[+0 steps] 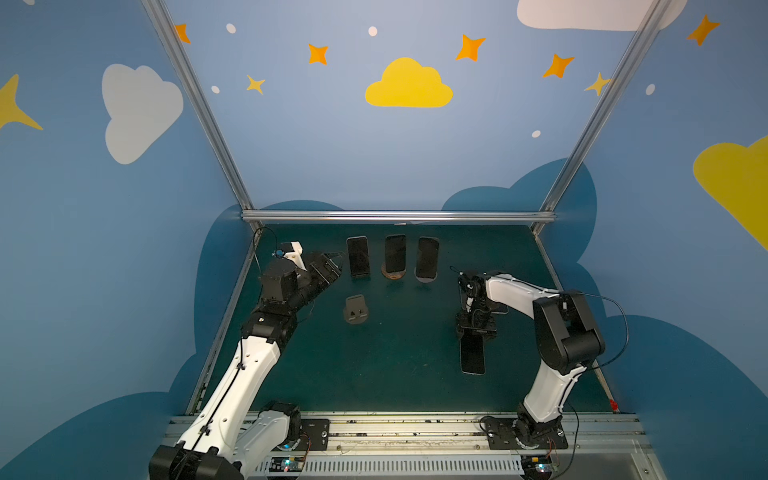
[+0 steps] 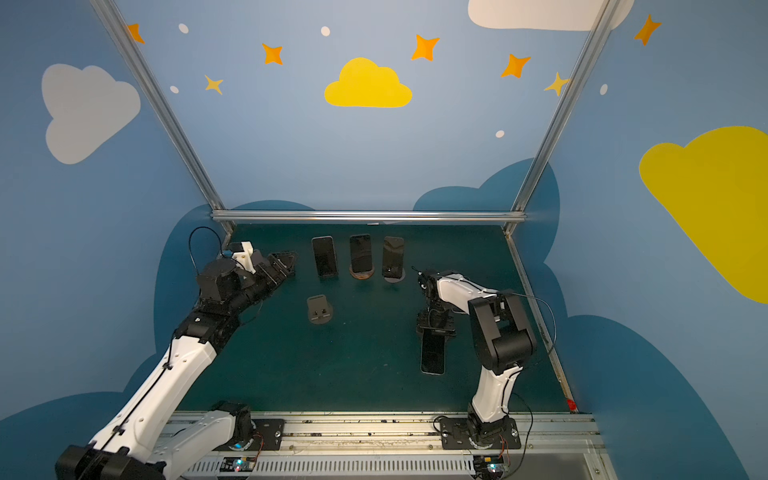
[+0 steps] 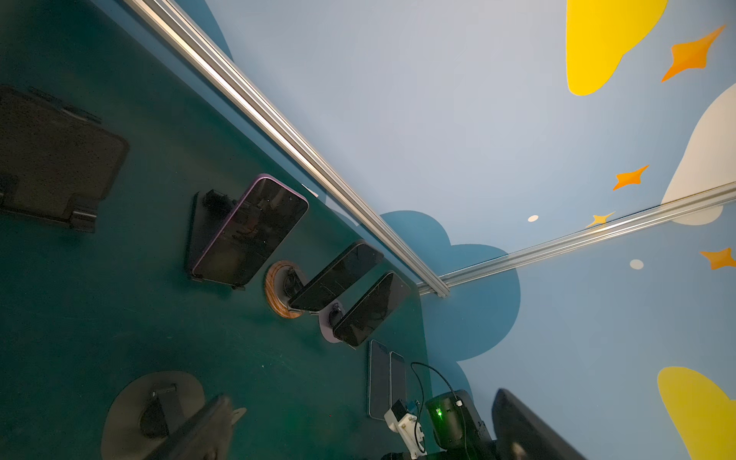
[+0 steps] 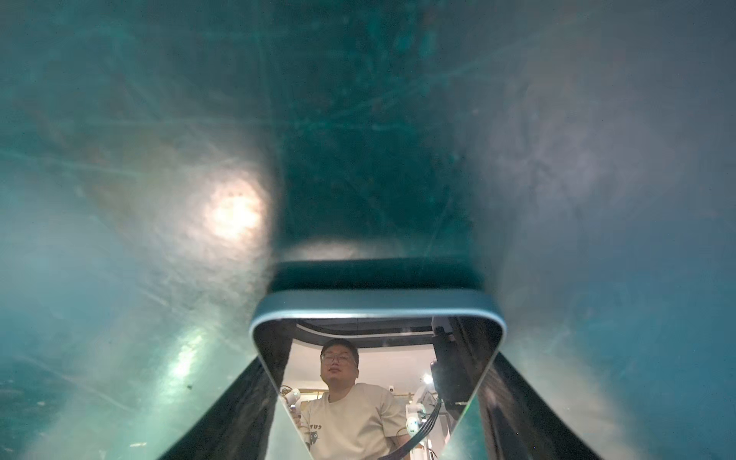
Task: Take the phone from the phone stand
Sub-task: 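Lower the mint-green phone flat onto the table beside the flat phones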
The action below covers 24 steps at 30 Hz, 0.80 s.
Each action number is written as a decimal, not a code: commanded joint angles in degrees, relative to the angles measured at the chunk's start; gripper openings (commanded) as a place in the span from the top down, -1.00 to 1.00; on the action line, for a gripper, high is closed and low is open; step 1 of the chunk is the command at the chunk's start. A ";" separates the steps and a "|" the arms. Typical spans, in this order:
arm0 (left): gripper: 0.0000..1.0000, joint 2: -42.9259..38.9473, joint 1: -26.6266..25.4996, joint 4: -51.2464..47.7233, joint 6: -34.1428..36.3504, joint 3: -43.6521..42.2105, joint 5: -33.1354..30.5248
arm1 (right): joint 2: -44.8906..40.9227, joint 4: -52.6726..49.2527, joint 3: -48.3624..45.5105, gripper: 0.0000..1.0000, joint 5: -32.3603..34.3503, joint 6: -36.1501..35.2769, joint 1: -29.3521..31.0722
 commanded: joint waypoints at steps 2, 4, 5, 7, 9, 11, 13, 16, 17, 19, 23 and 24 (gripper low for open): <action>-1.00 -0.20 -0.13 0.99 1.02 0.09 -0.21 | -0.06 0.09 1.43 -0.41 0.56 -1.68 -1.12; -1.00 -0.21 -0.17 1.07 1.00 0.24 0.21 | 0.91 -0.81 3.54 -0.42 -0.68 -2.32 -1.45; -1.00 -0.17 -0.21 1.08 0.95 0.23 0.18 | 1.73 -1.71 4.94 -0.43 -0.11 -2.41 -1.36; -1.00 -0.34 -0.25 0.99 1.13 -0.03 -0.36 | 3.15 -3.05 6.94 -0.44 1.07 -3.39 -1.41; -1.00 -0.24 -0.29 0.99 1.09 0.21 -0.11 | 4.07 -3.33 7.88 -0.45 3.40 -4.06 -1.52; -1.00 -0.12 -0.29 0.99 1.09 0.33 0.38 | 4.45 -3.11 7.78 -0.46 2.79 -4.62 -1.61; -1.00 -0.22 -0.28 1.03 1.09 0.27 0.07 | 4.78 -2.69 7.21 -0.46 1.24 -4.93 -1.61; -1.00 0.04 -0.30 0.99 1.20 0.30 0.12 | 4.80 -2.63 6.15 -0.43 -0.13 -4.43 -1.30; -1.00 0.05 -0.34 0.99 1.17 0.28 0.20 | 4.40 -2.45 5.52 -0.44 -0.53 -4.16 -1.10; -1.00 0.00 -0.52 0.91 1.32 0.18 -0.07 | 4.32 -3.65 5.37 -0.44 -2.06 -4.30 -1.17; -1.00 -0.04 -0.56 1.08 1.21 0.31 0.34 | 4.51 -4.74 4.95 -0.48 1.92 -3.78 -1.66; -1.00 -0.14 -0.60 1.08 1.31 0.23 0.17 | 4.44 -4.86 5.24 -0.51 2.24 -3.57 -1.78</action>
